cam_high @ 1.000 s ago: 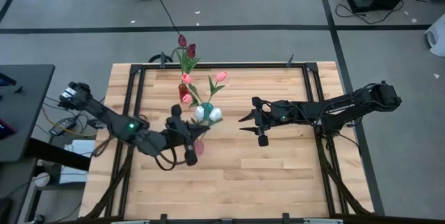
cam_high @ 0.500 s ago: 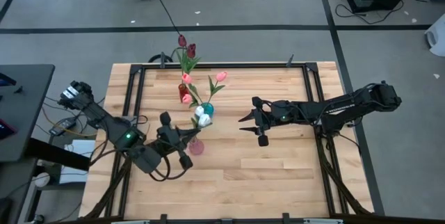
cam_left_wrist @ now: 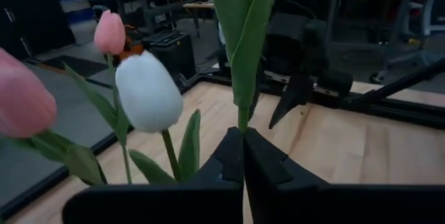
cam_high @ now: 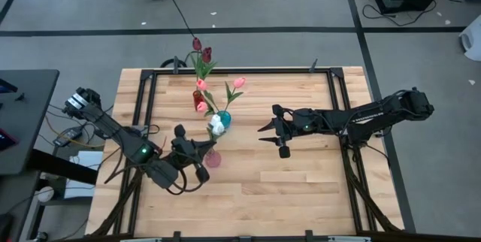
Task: Sort flowers into vase by color
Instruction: Put the white tulip into the pink vase
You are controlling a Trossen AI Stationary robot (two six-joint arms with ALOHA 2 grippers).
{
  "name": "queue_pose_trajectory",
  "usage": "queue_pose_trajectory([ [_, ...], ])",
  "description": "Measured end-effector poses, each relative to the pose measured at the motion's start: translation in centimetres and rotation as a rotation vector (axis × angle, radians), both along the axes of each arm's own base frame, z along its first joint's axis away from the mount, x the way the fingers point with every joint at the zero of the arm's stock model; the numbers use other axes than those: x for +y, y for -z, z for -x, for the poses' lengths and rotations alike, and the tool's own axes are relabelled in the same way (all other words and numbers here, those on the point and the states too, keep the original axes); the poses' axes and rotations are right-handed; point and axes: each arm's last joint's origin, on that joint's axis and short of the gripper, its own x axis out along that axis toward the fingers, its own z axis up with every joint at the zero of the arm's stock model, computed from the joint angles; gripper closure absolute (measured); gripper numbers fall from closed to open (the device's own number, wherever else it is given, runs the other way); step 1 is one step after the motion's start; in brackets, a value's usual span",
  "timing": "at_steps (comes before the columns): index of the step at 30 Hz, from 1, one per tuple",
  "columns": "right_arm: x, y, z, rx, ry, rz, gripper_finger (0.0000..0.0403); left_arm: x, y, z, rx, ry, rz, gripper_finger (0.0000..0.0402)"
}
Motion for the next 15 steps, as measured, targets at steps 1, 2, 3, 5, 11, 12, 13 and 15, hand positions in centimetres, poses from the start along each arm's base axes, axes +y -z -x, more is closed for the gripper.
queue_pose_trajectory([
  [1, 0.0, 0.0, 0.0, 0.0, 0.0, 0.0, 0.0253, 0.0, 0.1, 0.0, 0.0, 0.003, 0.007, 0.0394],
  [2, 0.0, 0.0, 0.0, 0.0, 0.0, 0.0, 0.0253, 0.0, 0.3, 0.0, 0.004, 0.012, 0.014, 0.0389],
  [3, 0.0, 0.0, 0.0, 0.0, 0.0, 0.0, 0.0253, 0.0, 0.4, 0.0, 0.012, 0.021, 0.02, 0.0383],
  [5, 0.0, 0.0, 0.0, 0.0, 0.0, 0.0, 0.0253, -0.1, 0.6, 0.0, 0.023, 0.051, 0.039, 0.0367],
  [11, 0.0, 0.0, 0.0, 0.0, -0.003, -0.001, 0.0253, 0.0, 0.8, 0.2, 0.041, 0.051, 0.048, 0.0293],
  [12, 0.0, 0.0, 0.0, 0.0, -0.004, -0.001, 0.0253, 0.1, 0.7, 0.3, 0.051, 0.048, 0.04, 0.0282],
  [13, 0.0, 0.0, 0.0, 0.0, -0.004, -0.001, 0.0253, 0.2, 0.4, 0.4, 0.06, 0.046, 0.032, 0.0273],
  [15, 0.0, 0.0, 0.0, 0.003, -0.004, -0.001, 0.0253, 0.5, -0.3, 0.7, 0.066, 0.033, 0.029, 0.0262],
])
